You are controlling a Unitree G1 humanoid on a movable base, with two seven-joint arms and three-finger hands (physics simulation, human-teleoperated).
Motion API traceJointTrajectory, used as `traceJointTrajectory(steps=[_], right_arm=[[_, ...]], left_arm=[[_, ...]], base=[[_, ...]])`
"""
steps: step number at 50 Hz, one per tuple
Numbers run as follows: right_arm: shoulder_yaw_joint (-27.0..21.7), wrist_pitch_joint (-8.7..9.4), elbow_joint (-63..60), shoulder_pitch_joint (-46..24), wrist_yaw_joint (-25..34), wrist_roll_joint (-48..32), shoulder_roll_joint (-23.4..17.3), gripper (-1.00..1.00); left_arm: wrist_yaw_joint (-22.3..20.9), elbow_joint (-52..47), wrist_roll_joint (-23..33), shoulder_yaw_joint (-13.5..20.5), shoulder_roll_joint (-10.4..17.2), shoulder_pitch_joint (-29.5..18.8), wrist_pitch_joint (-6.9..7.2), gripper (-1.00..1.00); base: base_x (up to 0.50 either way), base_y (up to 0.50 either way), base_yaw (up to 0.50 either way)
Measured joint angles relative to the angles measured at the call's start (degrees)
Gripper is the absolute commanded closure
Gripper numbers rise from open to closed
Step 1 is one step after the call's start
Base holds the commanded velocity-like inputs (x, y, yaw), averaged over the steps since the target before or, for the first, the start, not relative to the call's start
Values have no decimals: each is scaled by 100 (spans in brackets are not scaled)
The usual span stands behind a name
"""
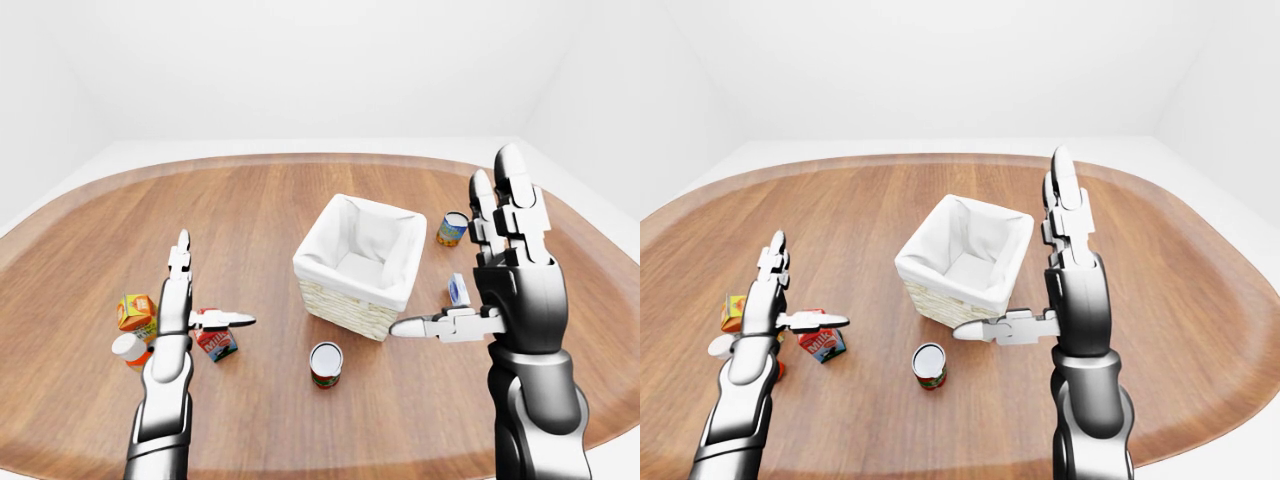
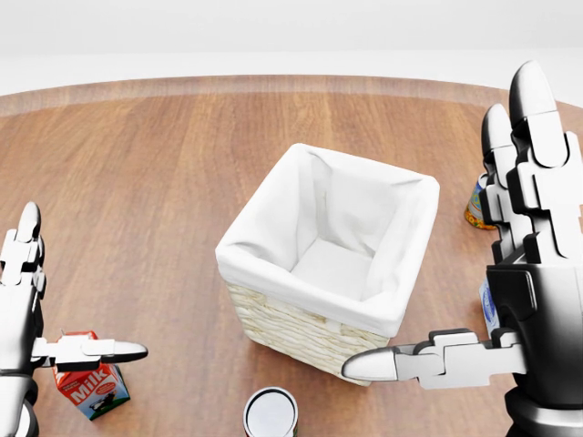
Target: Pick the milk and place it in the basket.
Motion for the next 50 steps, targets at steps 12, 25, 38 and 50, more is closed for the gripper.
traceJointTrajectory(steps=[12,25,38,50], right_arm=[[-7,0,-27,4,6,1,1,-100],[7,0,-39,1,6,-5,2,-100],[14,0,-68,-9,13,-8,1,-100],[9,0,-76,-25,12,-9,-1,-100]], left_arm=[[236,740,12,23,162,-183,0,-100],[413,1296,-9,32,308,-365,0,-100],[510,1672,-43,20,393,-506,0,-100],[550,1912,-92,-13,422,-596,0,-100]], base=[[0,0,0],[0,0,0],[0,0,0],[0,0,0]])
